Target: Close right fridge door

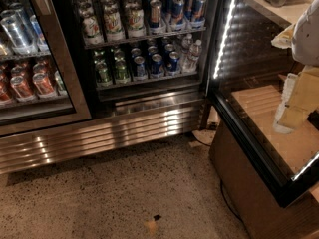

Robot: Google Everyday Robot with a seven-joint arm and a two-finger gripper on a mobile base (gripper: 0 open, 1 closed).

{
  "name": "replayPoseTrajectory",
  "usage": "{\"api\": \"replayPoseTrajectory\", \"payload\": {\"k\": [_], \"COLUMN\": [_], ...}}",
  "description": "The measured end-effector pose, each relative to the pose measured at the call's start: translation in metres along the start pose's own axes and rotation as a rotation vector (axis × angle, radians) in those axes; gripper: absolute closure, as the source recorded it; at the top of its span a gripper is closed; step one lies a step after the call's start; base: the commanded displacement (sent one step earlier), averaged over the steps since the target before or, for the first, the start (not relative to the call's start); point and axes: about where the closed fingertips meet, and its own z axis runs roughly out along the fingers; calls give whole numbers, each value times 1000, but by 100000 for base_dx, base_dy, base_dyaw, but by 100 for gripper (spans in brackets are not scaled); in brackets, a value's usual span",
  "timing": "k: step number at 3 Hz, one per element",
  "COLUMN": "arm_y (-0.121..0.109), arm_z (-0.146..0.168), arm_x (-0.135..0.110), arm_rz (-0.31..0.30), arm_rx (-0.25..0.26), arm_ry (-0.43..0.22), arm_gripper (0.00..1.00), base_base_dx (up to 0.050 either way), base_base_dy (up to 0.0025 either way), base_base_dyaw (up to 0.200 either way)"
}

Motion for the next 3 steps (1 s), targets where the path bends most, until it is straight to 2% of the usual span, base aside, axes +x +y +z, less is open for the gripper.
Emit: {"api": "replayPoseTrajectory", "payload": {"k": [1,2,3], "arm_y": [0,0,0], "arm_z": [0,0,0], "arm_x": [0,0,0], "arm_rz": [0,0,0], "arm_rx": [0,0,0], "arm_ry": [0,0,0], "arm_gripper": [0,0,0], "base_base_dx": [0,-5000,2], "base_base_dy": [0,2,-1], "base_base_dyaw": [-19802,-18,-19585]}}
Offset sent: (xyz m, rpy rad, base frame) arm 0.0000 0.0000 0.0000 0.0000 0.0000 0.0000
